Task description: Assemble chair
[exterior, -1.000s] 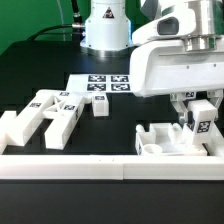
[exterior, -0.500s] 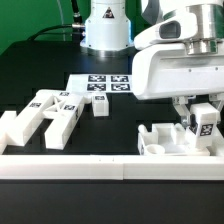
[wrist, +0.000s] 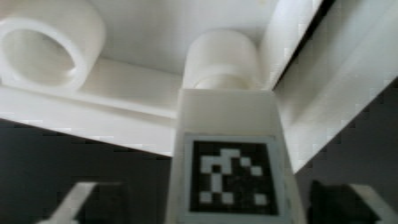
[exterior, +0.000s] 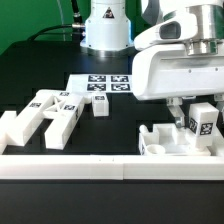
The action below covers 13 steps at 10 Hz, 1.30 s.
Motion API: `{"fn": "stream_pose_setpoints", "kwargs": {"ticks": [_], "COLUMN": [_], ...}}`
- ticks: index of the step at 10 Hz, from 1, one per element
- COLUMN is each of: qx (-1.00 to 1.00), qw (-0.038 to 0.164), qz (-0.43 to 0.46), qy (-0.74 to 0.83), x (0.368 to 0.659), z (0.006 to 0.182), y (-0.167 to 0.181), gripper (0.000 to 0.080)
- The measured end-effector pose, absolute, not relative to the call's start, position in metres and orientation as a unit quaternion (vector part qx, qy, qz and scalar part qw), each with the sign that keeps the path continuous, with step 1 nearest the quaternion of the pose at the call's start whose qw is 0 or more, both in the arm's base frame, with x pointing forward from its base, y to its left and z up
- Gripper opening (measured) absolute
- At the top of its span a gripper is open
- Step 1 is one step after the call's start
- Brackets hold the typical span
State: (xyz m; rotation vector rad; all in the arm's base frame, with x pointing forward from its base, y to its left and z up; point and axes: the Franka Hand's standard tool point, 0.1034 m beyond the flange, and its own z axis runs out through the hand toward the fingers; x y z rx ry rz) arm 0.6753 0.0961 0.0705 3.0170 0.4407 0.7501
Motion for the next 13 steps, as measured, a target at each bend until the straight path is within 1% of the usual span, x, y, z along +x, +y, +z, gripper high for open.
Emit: {"fn": "stream_pose_setpoints", "kwargs": {"ticks": [1, 2, 4, 6, 7, 9, 10, 13], "qx": [0.961, 0.961, 0.960, 0.958, 0.958, 0.961, 0.961, 0.965], "qw": [0.001, 0.001, 0.002, 0.005, 0.006, 0.002, 0.002, -0.001], "qz": [0.239, 0.239, 0.242, 0.245, 0.246, 0.232, 0.232, 0.214], "qy": [0.140, 0.140, 0.142, 0.147, 0.149, 0.150, 0.149, 0.150], "x": [0.675, 0.675, 0.677, 0.677, 0.678, 0.679, 0.680, 0.677], "z": [0.071, 0.071, 0.076, 0.086, 0.094, 0.120, 0.126, 0.120], "y": [0.096, 0.096, 0.094, 0.090, 0.087, 0.085, 0.083, 0.086], "gripper": [0.0620, 0.0640, 0.0648, 0.0649, 0.0649, 0.0649, 0.0649, 0.0649]}}
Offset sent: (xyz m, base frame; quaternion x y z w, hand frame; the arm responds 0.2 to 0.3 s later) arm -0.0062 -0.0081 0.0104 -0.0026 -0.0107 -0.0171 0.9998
